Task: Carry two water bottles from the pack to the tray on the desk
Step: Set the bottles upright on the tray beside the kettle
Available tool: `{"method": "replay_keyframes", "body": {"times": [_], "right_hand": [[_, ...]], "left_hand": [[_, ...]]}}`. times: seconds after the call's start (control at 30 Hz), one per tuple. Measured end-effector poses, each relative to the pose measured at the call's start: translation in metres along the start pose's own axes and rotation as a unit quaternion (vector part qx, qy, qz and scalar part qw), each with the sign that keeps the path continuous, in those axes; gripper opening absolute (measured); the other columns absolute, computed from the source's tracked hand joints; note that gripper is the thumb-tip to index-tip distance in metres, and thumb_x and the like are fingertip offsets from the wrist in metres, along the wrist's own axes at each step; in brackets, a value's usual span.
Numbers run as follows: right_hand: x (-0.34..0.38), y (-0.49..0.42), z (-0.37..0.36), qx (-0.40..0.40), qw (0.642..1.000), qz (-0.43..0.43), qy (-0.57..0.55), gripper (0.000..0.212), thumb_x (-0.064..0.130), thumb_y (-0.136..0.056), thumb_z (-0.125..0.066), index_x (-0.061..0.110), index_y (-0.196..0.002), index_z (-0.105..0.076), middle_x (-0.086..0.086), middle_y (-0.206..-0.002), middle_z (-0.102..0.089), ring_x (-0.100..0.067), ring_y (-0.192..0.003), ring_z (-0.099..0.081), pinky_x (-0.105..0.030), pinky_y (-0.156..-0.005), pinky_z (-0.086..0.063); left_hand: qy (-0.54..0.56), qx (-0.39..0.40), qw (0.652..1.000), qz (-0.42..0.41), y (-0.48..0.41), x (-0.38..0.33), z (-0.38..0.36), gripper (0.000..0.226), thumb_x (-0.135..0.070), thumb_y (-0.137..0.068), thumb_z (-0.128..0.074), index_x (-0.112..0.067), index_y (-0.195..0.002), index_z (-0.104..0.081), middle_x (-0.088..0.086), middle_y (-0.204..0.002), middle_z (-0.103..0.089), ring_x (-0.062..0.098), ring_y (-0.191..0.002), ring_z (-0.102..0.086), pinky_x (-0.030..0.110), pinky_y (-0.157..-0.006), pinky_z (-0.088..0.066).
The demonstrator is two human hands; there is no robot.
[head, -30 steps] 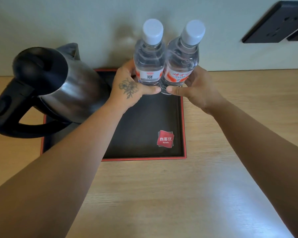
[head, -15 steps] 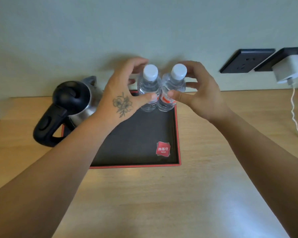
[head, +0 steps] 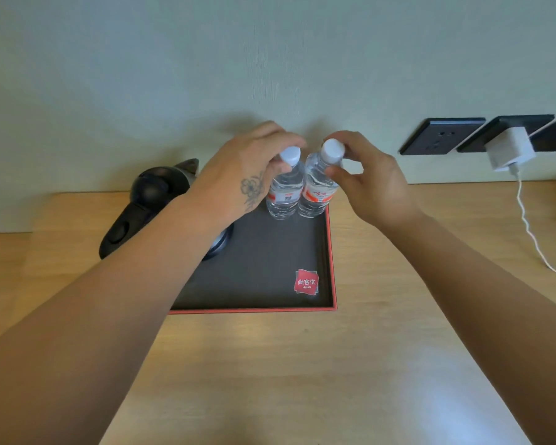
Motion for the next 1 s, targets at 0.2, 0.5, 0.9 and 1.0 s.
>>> {"method": "replay_keyframes", "body": {"times": [0.2,0.5,0.9,1.0], "right_hand": [[-0.003,-0.004,0.001,0.001,1.0,-0.009,0.005,0.033,0.023,-0.099,-0.072,0.024,-0.131,-0.063,0.019,-0.116,-0.069,-0.003,-0.118,-0.066,-0.026,-0.092,-0.053],[-0.005,0.002,-0.004,0.002,1.0,-0.019,-0.01,0.032,0.019,-0.098,-0.072,0.022,-0.129,-0.065,0.019,-0.117,-0.071,0.005,-0.115,-0.064,0.004,-0.087,-0.039],[-0.053,0.017,-0.042,0.069,0.985,-0.146,-0.064,0.094,0.011,-0.079,-0.091,0.027,-0.155,-0.038,0.01,-0.133,-0.056,-0.008,-0.115,-0.064,-0.015,-0.085,-0.059],[-0.064,0.018,-0.056,0.054,0.982,-0.176,-0.038,0.089,0.018,-0.078,-0.093,0.023,-0.151,-0.042,0.006,-0.132,-0.063,0.005,-0.101,-0.063,0.0,-0.065,-0.047]], "left_hand": [[-0.05,-0.021,0.997,0.046,0.003,-0.005,0.004,0.031,-0.006,-0.102,-0.071,-0.008,-0.133,-0.071,0.015,-0.12,-0.069,0.04,-0.094,-0.069,0.055,-0.084,-0.058],[-0.033,-0.069,0.988,0.132,0.003,-0.001,0.006,0.033,-0.034,-0.095,-0.084,-0.012,-0.116,-0.07,0.008,-0.112,-0.07,0.032,-0.098,-0.068,0.052,-0.087,-0.055],[0.12,0.01,0.959,0.256,0.031,0.049,-0.048,0.071,-0.023,-0.082,-0.096,-0.031,-0.137,-0.052,0.005,-0.13,-0.073,0.025,-0.103,-0.08,0.052,-0.098,-0.065],[0.122,-0.001,0.957,0.265,0.029,0.052,-0.057,0.075,-0.029,-0.085,-0.093,-0.029,-0.145,-0.048,0.006,-0.123,-0.08,0.031,-0.103,-0.082,0.053,-0.096,-0.066]]}}
Point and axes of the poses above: each hand's wrist, its own y-axis away from the middle knuckle, its own z-axis out of the back of the hand, x = y × z, the point moved 7 cm from there along -y, towards the middle knuckle
